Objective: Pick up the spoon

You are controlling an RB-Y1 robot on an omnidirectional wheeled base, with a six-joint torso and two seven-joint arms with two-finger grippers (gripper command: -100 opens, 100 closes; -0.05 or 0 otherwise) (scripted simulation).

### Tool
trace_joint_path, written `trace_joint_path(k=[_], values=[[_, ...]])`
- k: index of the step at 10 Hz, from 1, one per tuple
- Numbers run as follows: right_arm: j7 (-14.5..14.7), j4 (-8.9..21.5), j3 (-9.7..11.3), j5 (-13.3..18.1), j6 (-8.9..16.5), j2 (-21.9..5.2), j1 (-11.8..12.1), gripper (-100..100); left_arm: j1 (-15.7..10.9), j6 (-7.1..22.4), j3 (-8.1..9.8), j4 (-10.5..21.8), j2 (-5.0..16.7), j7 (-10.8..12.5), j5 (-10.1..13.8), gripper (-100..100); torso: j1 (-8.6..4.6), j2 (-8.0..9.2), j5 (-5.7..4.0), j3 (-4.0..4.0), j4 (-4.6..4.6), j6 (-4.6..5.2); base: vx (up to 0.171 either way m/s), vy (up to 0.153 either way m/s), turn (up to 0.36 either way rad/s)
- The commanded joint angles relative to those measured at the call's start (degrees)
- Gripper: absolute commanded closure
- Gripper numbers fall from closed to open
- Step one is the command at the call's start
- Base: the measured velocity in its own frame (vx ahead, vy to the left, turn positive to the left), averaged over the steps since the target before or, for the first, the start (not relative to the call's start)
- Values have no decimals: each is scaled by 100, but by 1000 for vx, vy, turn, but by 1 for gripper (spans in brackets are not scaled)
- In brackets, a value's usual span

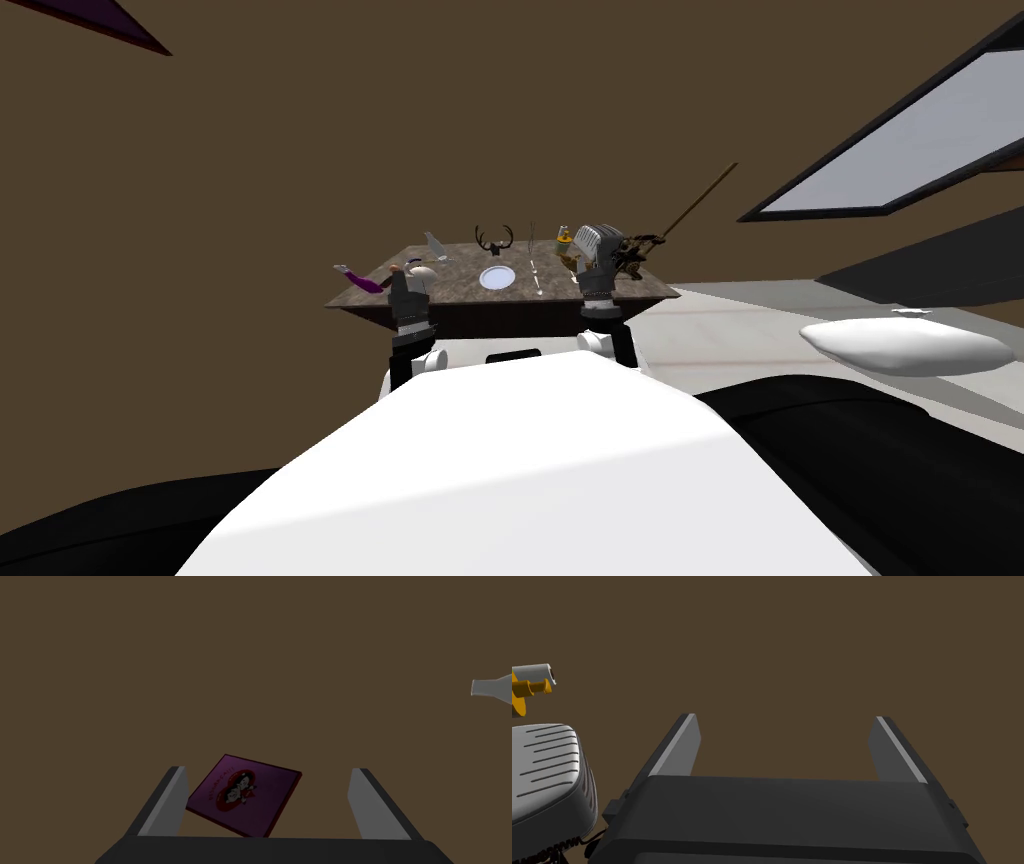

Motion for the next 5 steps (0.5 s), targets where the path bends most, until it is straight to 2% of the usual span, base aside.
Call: trace_joint_path(k=[1,5], values=[[137,130,-22,-37,200,-247,72,-100,0,0,0,0,0,0,0,0,0,0,0,0,0,0,-12,30,106],[408,402,-147,-114,795,-921,328,-100,0,0,0,0,0,0,0,0,5,-3,1,-2,-1,0,0,40,135]])
